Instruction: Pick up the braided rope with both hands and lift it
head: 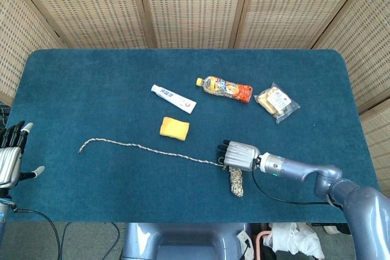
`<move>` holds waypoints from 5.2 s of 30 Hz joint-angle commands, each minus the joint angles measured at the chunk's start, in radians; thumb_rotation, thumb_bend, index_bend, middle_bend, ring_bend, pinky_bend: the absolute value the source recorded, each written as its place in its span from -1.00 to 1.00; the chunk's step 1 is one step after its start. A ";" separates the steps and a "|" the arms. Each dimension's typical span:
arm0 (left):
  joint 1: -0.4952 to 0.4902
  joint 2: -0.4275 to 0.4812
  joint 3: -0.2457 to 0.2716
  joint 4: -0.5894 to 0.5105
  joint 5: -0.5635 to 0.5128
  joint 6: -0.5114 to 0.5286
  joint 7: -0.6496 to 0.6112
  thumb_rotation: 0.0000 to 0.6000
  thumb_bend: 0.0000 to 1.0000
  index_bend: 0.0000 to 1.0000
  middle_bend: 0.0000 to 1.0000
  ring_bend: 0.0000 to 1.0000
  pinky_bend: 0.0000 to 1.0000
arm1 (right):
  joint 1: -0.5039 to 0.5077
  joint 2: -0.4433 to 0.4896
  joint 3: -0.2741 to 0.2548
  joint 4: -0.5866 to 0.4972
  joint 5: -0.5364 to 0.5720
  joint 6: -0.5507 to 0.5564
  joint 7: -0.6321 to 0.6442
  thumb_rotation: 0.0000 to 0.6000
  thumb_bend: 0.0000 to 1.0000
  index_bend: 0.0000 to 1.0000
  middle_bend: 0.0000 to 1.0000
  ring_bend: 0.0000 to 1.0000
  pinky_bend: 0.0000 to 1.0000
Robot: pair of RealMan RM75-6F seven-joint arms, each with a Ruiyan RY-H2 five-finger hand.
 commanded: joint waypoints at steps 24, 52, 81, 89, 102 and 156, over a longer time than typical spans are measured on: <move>-0.119 -0.092 -0.001 0.146 0.095 -0.113 0.026 1.00 -1.00 -0.99 -1.00 -1.00 -1.00 | -0.150 0.054 0.005 -0.030 0.179 0.216 0.136 1.00 0.14 0.31 0.25 -0.04 0.26; -0.419 -0.485 -0.010 0.638 0.144 -0.406 -0.163 1.00 -0.47 -0.09 -1.00 -1.00 -1.00 | -0.179 0.162 0.029 -0.331 0.225 0.101 -0.123 1.00 0.15 0.31 0.25 -0.04 0.26; -0.485 -0.533 -0.029 0.628 0.000 -0.550 -0.025 1.00 -0.27 0.09 -1.00 -1.00 -1.00 | -0.182 0.167 0.032 -0.338 0.205 0.099 -0.126 1.00 0.15 0.31 0.25 -0.03 0.27; -0.484 -0.542 -0.021 0.638 -0.008 -0.544 -0.019 1.00 -0.17 0.26 -1.00 -1.00 -1.00 | -0.187 0.164 0.031 -0.333 0.203 0.102 -0.121 1.00 0.15 0.31 0.25 -0.03 0.27; -0.481 -0.530 -0.013 0.664 0.032 -0.493 -0.076 1.00 -0.06 0.51 -1.00 -1.00 -1.00 | -0.197 0.182 0.060 -0.406 0.249 0.104 -0.079 1.00 0.17 0.31 0.26 -0.02 0.28; -0.484 -0.235 0.127 0.406 0.541 0.136 -0.243 1.00 0.12 0.73 -1.00 -1.00 -1.00 | 0.248 -0.129 0.786 -0.828 1.919 0.463 -1.200 1.00 0.66 0.54 0.74 0.46 0.91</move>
